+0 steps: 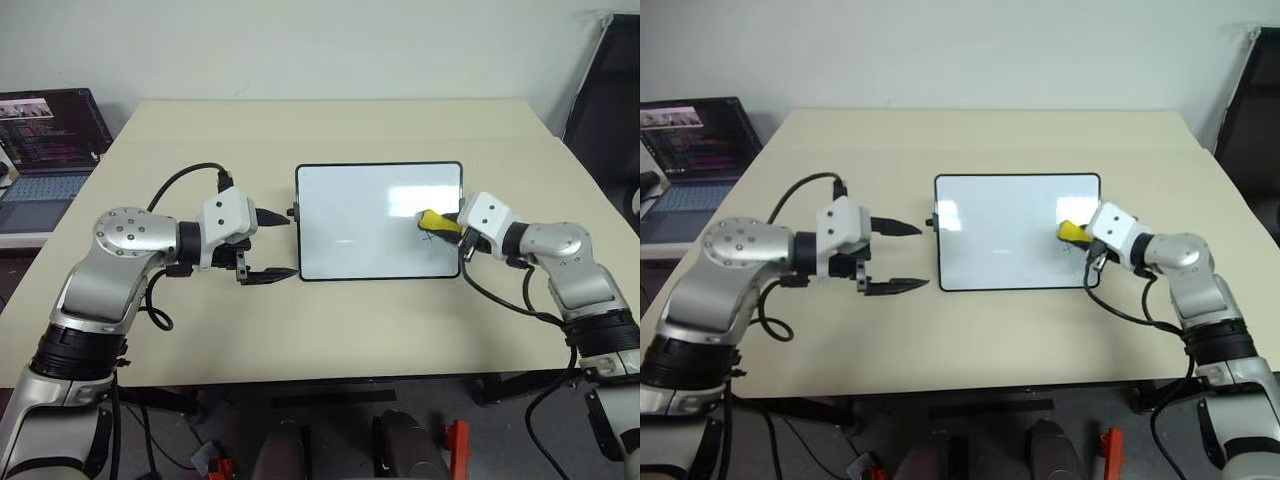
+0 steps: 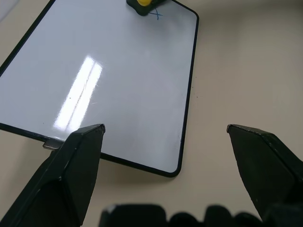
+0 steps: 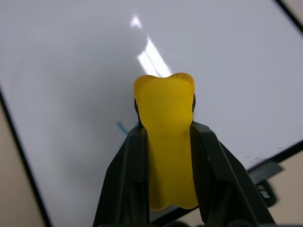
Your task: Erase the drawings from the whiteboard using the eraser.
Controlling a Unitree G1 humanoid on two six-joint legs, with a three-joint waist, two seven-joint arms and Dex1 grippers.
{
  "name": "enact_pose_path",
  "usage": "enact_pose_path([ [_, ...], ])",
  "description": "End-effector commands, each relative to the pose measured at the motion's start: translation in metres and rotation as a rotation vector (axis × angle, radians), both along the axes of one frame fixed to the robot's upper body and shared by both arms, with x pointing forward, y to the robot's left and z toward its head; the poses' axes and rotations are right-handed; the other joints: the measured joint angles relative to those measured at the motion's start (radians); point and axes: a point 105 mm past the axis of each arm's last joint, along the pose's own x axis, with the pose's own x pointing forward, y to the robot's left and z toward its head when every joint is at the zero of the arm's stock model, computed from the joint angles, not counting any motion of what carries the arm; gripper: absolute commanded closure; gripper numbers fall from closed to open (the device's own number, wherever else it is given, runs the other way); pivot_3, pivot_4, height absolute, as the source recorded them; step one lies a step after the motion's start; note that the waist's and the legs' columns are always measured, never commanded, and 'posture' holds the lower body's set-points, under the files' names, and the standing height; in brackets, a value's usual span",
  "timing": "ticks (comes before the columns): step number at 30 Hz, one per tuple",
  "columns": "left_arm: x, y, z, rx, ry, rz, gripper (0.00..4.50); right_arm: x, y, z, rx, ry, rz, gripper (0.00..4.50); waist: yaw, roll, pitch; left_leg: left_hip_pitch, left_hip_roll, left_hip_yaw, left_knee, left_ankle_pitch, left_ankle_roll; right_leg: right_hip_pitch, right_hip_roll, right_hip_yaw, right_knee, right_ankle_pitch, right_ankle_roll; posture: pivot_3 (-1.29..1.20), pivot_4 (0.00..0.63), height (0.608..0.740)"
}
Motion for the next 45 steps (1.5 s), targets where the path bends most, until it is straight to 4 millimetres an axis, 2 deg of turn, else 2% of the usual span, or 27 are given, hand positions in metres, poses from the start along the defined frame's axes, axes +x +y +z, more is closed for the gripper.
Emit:
enact_pose_path([
  [1,-0.002,0.002,0.013,-0.005,-0.05,0.003,0.0,-0.019,0.01,-0.051,-0.076,0.162,0.049,3.67,-0.001,-0.003,-0.002,0.001,0.0,0.0,0.0,0.0,0.0,0.001,0.0,0.0,0.001,0.0,0.0,0.0,0.15,0.74],
  [5,-0.002,0.003,0.014,-0.006,-0.05,0.007,0.0,-0.021,0.012,-0.053,-0.046,0.158,0.036,3.67,-0.003,-0.004,-0.002,0.015,0.001,0.0,0.0,0.0,0.0,0.014,0.001,0.001,0.0,-0.003,0.002,0.0,0.15,0.74],
  [8,-0.001,0.004,0.013,-0.002,-0.048,0.011,0.0,-0.004,-0.001,-0.032,-0.028,0.062,-0.036,3.67,-0.002,-0.004,-0.002,0.019,0.001,0.0,0.0,0.001,0.0,0.018,0.001,0.002,0.0,-0.005,-0.003,0.0,0.15,0.74],
  [13,0.001,0.003,0.014,-0.003,-0.052,0.008,0.0,0.026,-0.037,0.003,-0.034,-0.098,-0.206,3.69,-0.002,-0.004,-0.002,0.019,0.001,0.001,0.001,0.002,0.0,0.018,0.001,0.002,0.0,-0.003,-0.003,0.0,0.15,0.74],
  [16,0.001,0.002,0.014,-0.003,-0.053,0.006,0.0,0.033,-0.056,0.009,-0.063,-0.137,-0.281,3.69,0.001,-0.005,-0.001,0.019,0.001,0.001,0.001,0.002,0.0,0.017,0.001,0.002,0.0,-0.003,-0.003,0.0,0.15,0.74],
  [19,0.002,0.002,0.014,-0.001,-0.053,0.006,0.0,0.029,-0.056,-0.001,-0.069,-0.113,-0.267,3.7,0.001,-0.005,-0.002,0.017,0.001,0.001,0.0,0.002,0.0,0.017,0.001,0.002,-0.004,-0.002,-0.002,0.0,0.15,0.74],
  [22,0.002,0.001,0.014,-0.002,-0.053,0.003,0.0,0.021,-0.041,-0.014,-0.055,-0.065,-0.205,3.7,0.001,-0.005,-0.002,0.016,0.001,0.001,0.0,0.002,0.0,0.018,0.001,0.002,-0.006,-0.001,-0.001,0.0,0.15,0.74],
  [26,0.002,0.0,0.014,-0.002,-0.052,-0.002,0.0,-0.006,-0.015,-0.042,-0.04,0.093,-0.074,3.71,0.002,-0.006,-0.002,0.016,0.001,0.0,-0.001,0.002,0.0,0.019,0.001,0.001,-0.008,-0.001,-0.001,0.0,0.15,0.74],
  [29,0.002,0.0,0.014,-0.001,-0.051,-0.004,0.0,-0.027,-0.008,-0.061,-0.056,0.201,-0.021,3.72,-0.004,-0.006,-0.002,0.015,0.002,0.0,-0.002,0.002,0.0,0.019,0.001,0.001,-0.012,-0.001,0.0,0.0,0.15,0.74],
  [34,0.002,-0.001,0.014,-0.002,-0.052,-0.012,0.0,-0.025,-0.015,-0.056,-0.061,0.183,-0.063,3.72,-0.006,-0.006,-0.002,0.014,0.002,0.0,-0.002,0.002,0.0,0.018,0.001,0.001,-0.013,0.0,0.0,0.0,0.15,0.74],
  [36,0.002,-0.003,0.014,-0.004,-0.052,-0.019,0.0,-0.024,-0.014,-0.043,-0.024,0.163,-0.054,3.72,-0.004,-0.006,-0.002,0.014,0.002,0.0,-0.002,0.002,0.0,0.018,0.001,0.001,-0.014,0.001,0.0,0.0,0.15,0.74],
  [37,0.002,-0.004,0.014,-0.008,-0.053,-0.024,0.0,-0.024,-0.011,-0.024,0.049,0.146,-0.045,3.72,-0.002,-0.006,-0.002,0.014,0.002,0.0,-0.002,0.002,0.0,0.018,0.001,0.001,-0.014,0.0,0.0,0.0,0.15,0.74],
  [38,0.001,-0.005,0.015,-0.012,-0.053,-0.028,0.0,-0.025,-0.009,-0.003,0.13,0.123,-0.038,3.72,0.0,-0.006,-0.001,0.013,0.002,0.0,-0.002,0.002,0.0,0.018,0.001,0.001,-0.014,0.0,0.0,0.0,0.15,0.74],
  [39,0.001,-0.007,0.016,-0.019,-0.053,-0.036,0.0,-0.024,-0.017,0.033,0.266,0.076,-0.059,3.73,0.002,-0.004,0.001,0.011,0.001,0.0,-0.001,0.002,0.0,0.016,0.001,0.001,-0.014,0.001,0.0,0.0,0.15,0.74],
  [40,0.0,-0.008,0.016,-0.024,-0.052,-0.042,0.0,-0.027,-0.023,0.057,0.356,0.045,-0.067,3.73,0.005,-0.002,0.004,0.009,0.001,-0.001,-0.001,0.002,0.0,0.015,0.001,0.001,-0.014,0.001,0.001,0.0,0.15,0.74],
  [41,-0.002,-0.013,0.013,-0.027,-0.042,-0.065,0.0,-0.025,-0.049,0.083,0.434,-0.026,-0.156,3.74,0.007,0.002,0.006,0.007,0.001,-0.001,-0.001,0.002,0.0,0.014,0.001,0.001,-0.014,0.001,0.002,0.0,0.15,0.74],
  [42,-0.006,-0.021,0.009,-0.031,-0.026,-0.099,0.0,-0.027,-0.08,0.097,0.47,-0.082,-0.267,3.75,0.011,0.004,0.008,0.005,0.001,-0.001,-0.002,0.002,0.0,0.012,0.0,0.001,-0.015,0.004,0.007,0.0,0.15,0.74],
  [44,-0.012,-0.034,0.004,-0.046,-0.006,-0.149,0.0,-0.031,-0.125,0.098,0.438,-0.128,-0.453,3.76,0.032,0.005,0.007,-0.005,-0.001,0.0,-0.002,0.002,0.0,0.003,-0.002,0.0,-0.015,0.006,0.006,0.0,0.15,0.74],
  [45,-0.013,-0.036,0.003,-0.051,-0.003,-0.157,0.0,-0.032,-0.134,0.094,0.412,-0.128,-0.495,3.76,0.038,0.003,0.006,-0.01,-0.001,-0.001,-0.002,0.001,0.0,-0.002,-0.002,-0.002,-0.015,0.007,0.005,0.0,0.15,0.74],
])
